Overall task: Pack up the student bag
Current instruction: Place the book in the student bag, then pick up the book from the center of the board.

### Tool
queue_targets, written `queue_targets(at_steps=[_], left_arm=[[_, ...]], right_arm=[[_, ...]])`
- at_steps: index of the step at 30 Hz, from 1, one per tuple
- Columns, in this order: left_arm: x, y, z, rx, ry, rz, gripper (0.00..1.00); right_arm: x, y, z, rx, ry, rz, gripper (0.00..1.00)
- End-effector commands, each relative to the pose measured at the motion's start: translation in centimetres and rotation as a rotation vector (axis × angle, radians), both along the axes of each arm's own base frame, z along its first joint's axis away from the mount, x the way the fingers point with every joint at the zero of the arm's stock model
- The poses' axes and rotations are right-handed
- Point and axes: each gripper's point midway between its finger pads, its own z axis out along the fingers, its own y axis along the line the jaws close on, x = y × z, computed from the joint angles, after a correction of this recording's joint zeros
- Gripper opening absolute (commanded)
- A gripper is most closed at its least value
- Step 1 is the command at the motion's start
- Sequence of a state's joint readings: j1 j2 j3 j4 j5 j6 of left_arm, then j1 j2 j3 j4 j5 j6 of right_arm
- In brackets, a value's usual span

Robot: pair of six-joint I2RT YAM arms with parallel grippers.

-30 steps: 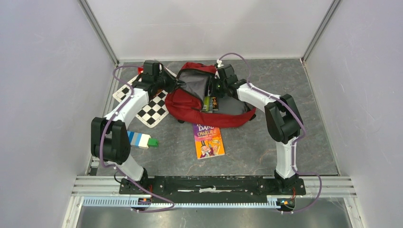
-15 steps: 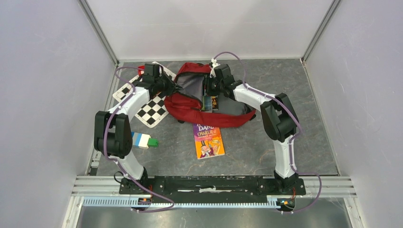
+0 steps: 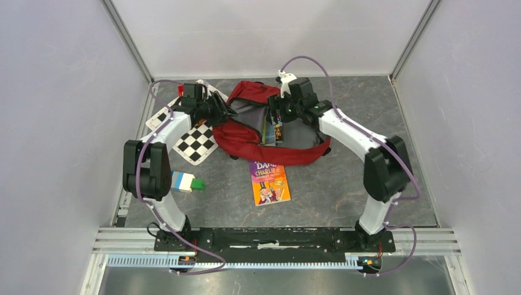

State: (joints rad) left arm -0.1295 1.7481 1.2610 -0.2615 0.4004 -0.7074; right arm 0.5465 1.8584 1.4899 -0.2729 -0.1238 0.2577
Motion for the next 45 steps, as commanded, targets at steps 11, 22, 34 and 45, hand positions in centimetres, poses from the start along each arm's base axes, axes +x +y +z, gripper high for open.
queue_targets(at_steps=[11,22,34,45], left_arm=[[-5.9,3.7,7.1,0.230,-0.209,-0.011,1.00],[-17.4,-1.3,1.9,0.211,-0.151,-0.014,1.00],[-22.4,-6.5,-6.8,0.046,-0.057,0.027,0.96],[-22.4,-9.6,-8.8,0.059,0.021,-0.077,0.78]], right_arm=[[-13.8,-6.8,2.2,0.076,0.061,0.011,0.83],[-20.7,-7.4,-2.7,0.316,0.178,-0.070,0.78],[-23.1,-6.0,-7.8,0.369,0.284,-0.019,0.72],[-24.4,-4.8,-11.0,0.399,0.413,-0.042,0.70]])
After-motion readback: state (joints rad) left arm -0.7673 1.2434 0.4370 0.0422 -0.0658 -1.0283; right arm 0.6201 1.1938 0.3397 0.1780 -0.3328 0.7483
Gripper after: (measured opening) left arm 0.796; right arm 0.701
